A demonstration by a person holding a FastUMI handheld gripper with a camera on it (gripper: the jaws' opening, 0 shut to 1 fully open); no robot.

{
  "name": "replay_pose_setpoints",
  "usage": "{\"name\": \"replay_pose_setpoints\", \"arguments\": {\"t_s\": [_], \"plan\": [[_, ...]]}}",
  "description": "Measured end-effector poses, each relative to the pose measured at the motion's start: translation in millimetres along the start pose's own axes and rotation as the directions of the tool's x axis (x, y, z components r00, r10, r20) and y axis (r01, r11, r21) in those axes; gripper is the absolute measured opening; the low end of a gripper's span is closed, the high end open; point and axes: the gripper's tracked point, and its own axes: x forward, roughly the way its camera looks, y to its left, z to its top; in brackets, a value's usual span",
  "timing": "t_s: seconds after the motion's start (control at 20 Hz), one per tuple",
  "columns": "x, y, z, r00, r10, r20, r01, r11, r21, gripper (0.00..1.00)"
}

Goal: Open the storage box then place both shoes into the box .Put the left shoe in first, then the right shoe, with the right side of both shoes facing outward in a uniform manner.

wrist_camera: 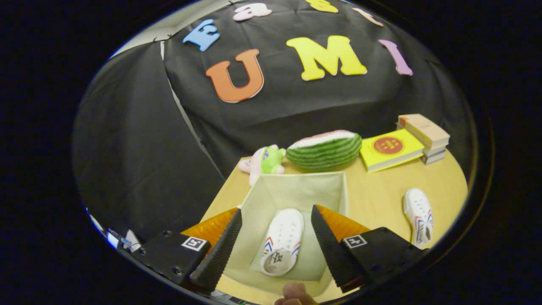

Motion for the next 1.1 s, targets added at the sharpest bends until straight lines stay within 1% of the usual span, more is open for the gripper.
{"name": "replay_pose_setpoints", "arguments": {"t_s": [0.05, 0.1, 0.15, 0.25, 0.35, 0.55, 0.75, 0.85, 0.95, 1.1], "plan": [[-8.3, -5.1, 6.4, 1.000, -0.015, 0.019, 0.015, 0.999, -0.032, 1.00], [-15.9, -8.6, 7.2, 1.000, -0.029, 0.008, 0.029, 0.998, -0.050, 1.00], [-23.2, -10.5, 11.0, 1.000, -0.024, 0.007, 0.025, 0.999, -0.044, 1.00], [-42.3, -23.3, 24.0, 0.999, -0.039, 0.012, 0.040, 0.999, -0.031, 1.00], [-58.7, -38.6, 39.7, 0.996, -0.066, 0.053, 0.069, 0.996, -0.055, 1.00], [-92.9, -67.2, 43.9, 0.995, -0.087, 0.040, 0.091, 0.990, -0.104, 1.00], [-122.5, -121.2, 56.7, 0.983, -0.158, 0.094, 0.169, 0.978, -0.122, 1.00], [-129.2, -151.5, 51.0, 0.977, -0.199, 0.079, 0.207, 0.971, -0.120, 1.00], [-128.5, -185.4, 40.1, 0.975, -0.213, 0.058, 0.219, 0.967, -0.130, 1.00], [-124.3, -243.2, 17.2, 0.958, -0.287, 0.016, 0.286, 0.946, -0.154, 1.00]]}}
